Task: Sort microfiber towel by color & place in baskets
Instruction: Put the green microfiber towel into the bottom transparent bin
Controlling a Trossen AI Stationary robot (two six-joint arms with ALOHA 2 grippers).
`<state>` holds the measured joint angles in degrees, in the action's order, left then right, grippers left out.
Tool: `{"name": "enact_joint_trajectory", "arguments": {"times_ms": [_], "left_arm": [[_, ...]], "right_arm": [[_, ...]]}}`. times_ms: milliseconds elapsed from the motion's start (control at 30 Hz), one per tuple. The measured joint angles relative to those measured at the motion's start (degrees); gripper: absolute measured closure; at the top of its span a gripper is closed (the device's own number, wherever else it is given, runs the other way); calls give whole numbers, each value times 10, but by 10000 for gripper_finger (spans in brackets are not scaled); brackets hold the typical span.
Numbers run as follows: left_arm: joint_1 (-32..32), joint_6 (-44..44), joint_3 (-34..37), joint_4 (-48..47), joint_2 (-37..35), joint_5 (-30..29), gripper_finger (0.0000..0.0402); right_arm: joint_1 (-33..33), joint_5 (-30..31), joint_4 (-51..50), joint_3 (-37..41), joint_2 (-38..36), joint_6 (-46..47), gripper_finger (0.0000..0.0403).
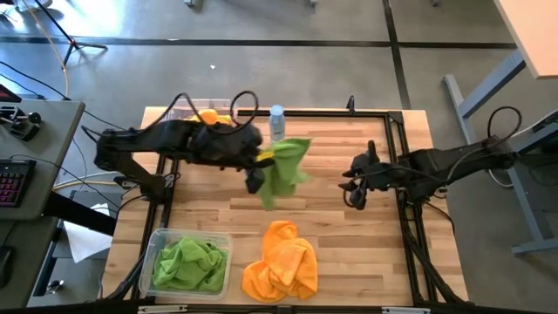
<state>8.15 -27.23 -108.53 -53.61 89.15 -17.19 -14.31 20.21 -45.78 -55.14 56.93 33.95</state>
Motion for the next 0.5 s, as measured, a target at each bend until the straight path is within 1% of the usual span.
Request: {"name": "enact_joint_trajectory", "arguments": {"times_ms": [167,233,367,500], "left_arm": [[41,-81,0,-71,-28,-13,401],[62,-107,-12,-107,-35,-13,401],[111,-163,-65,-201,-38,-11,401],[161,-228,-125,-280,-38,-11,401]], "right_arm": [[0,-1,3,39,17,37,217],[0,-1,10,57,17,52,217],[0,-8,42,97,19,84,217],[0,-30,113,139,18,103,217]]}}
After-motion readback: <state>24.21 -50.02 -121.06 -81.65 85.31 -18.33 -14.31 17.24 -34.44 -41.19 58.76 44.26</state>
